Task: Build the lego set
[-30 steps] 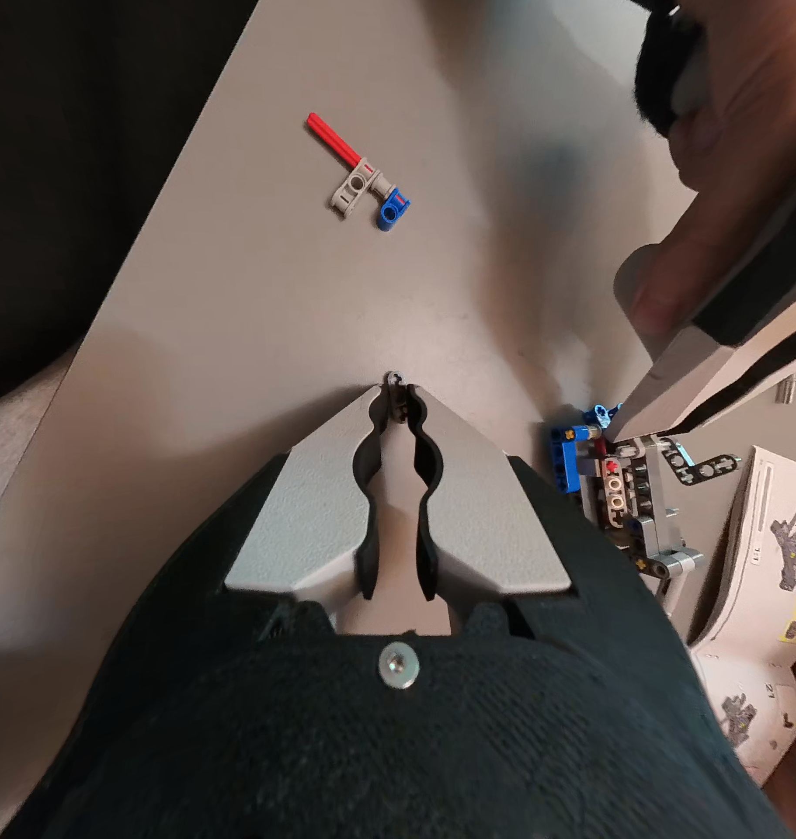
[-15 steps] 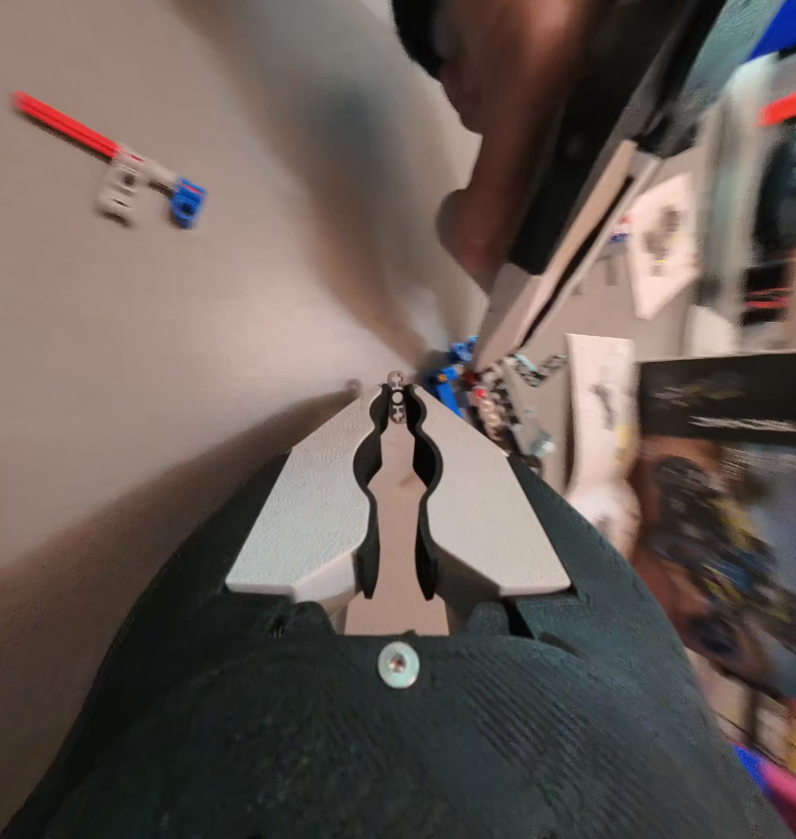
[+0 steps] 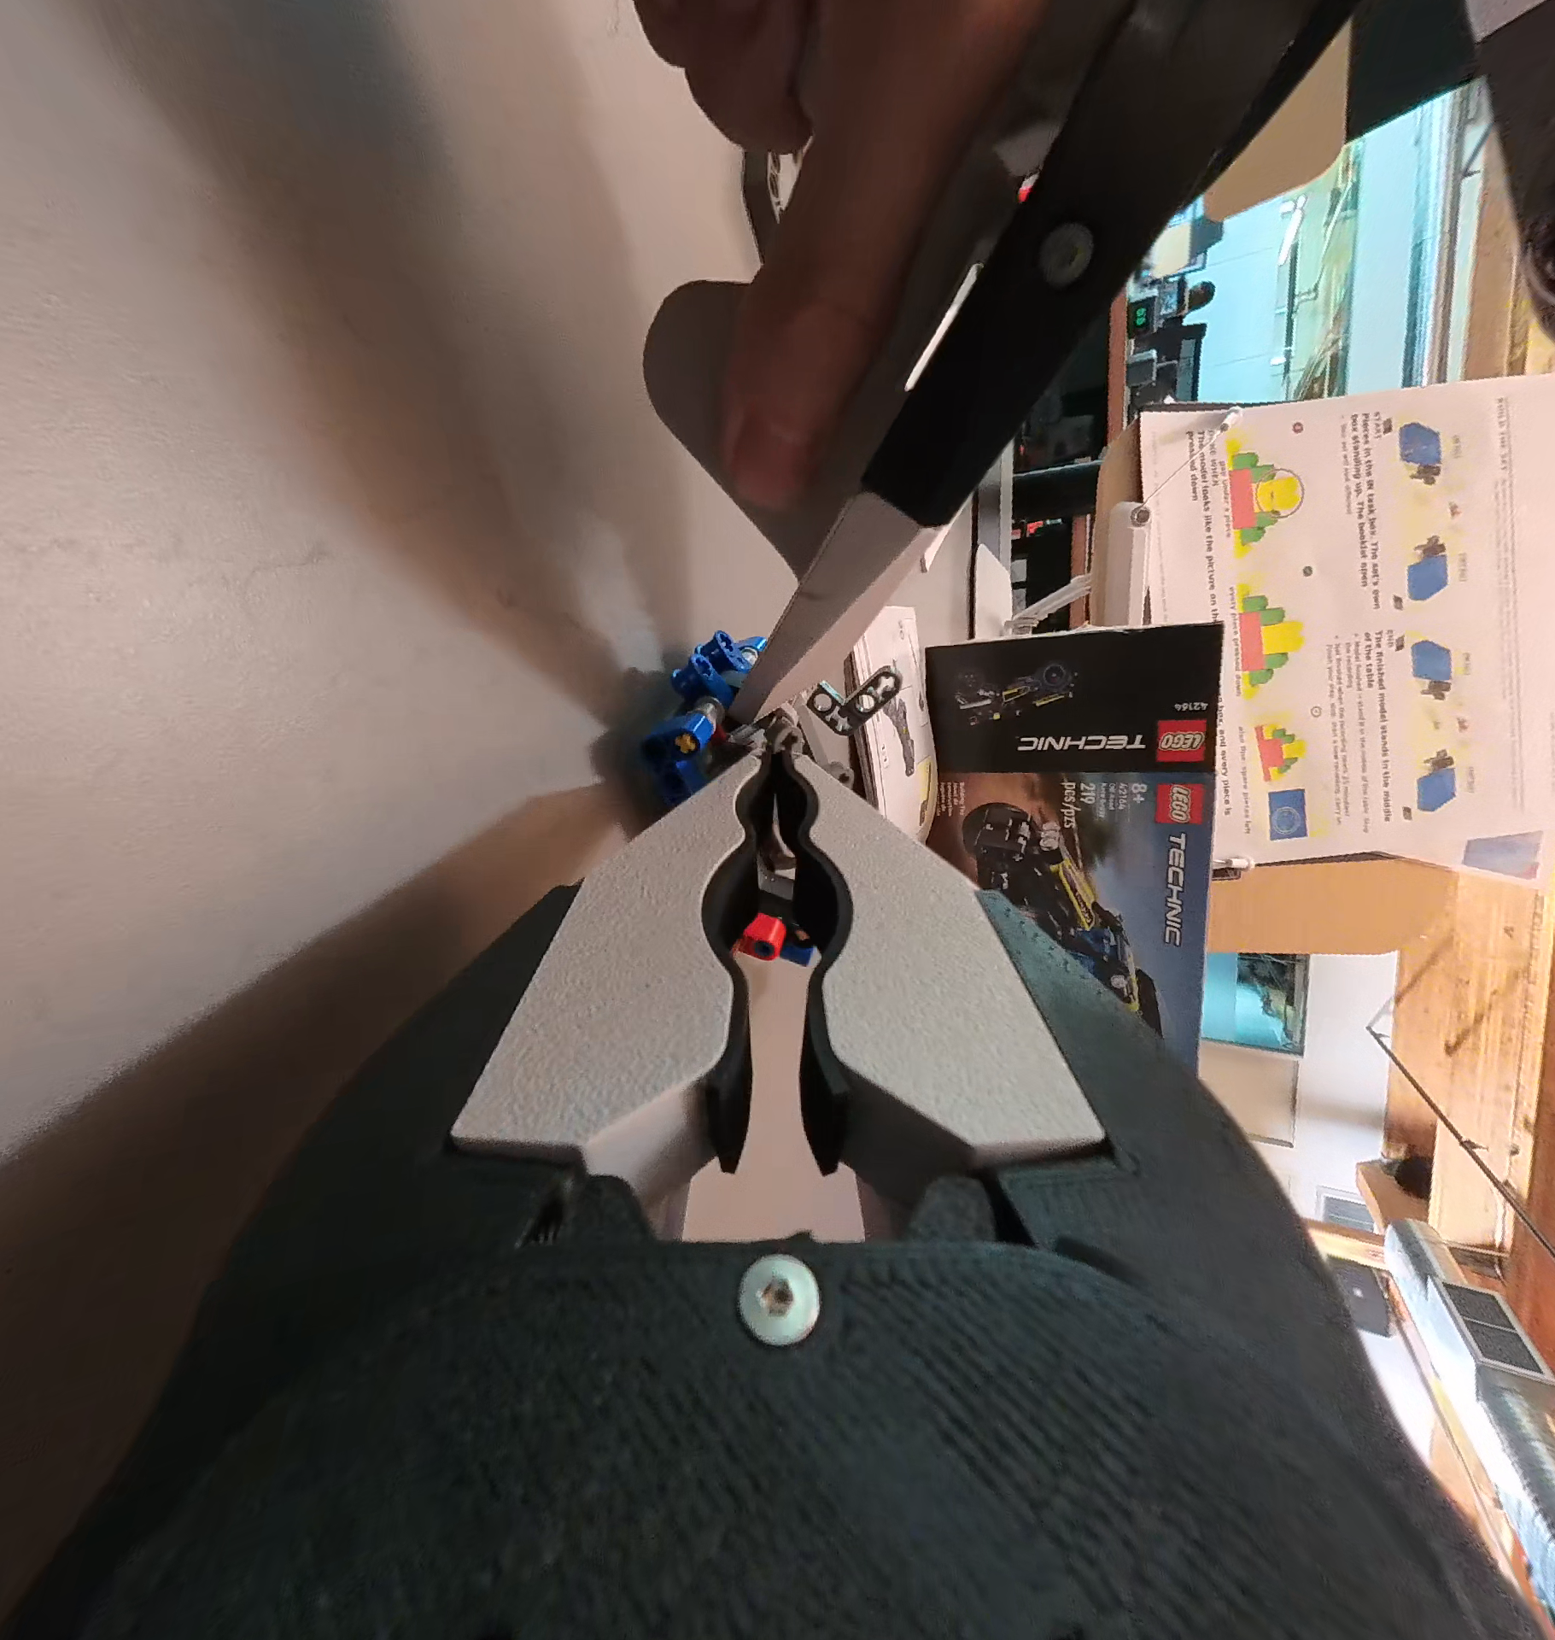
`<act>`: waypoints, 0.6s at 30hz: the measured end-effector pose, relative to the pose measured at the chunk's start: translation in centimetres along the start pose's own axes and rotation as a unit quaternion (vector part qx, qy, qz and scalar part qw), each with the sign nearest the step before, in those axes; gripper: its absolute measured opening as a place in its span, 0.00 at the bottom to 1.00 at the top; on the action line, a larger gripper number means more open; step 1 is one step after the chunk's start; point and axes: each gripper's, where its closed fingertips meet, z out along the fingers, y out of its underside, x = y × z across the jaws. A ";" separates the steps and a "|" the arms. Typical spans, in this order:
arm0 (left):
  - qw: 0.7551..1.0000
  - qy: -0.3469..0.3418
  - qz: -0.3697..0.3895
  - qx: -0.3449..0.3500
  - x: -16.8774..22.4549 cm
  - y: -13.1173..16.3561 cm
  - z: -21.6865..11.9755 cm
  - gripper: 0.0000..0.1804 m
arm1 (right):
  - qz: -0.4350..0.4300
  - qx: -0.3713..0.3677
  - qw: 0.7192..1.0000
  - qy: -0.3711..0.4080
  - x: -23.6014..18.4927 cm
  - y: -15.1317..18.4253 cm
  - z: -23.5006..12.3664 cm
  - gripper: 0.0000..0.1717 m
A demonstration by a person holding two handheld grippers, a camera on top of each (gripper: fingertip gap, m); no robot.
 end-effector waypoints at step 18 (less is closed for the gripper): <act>1.000 0.003 0.003 0.000 0.1 0.1 0.0 0.07 | 0.056 0.023 0.996 -0.070 0.1 0.3 -3.0 0.00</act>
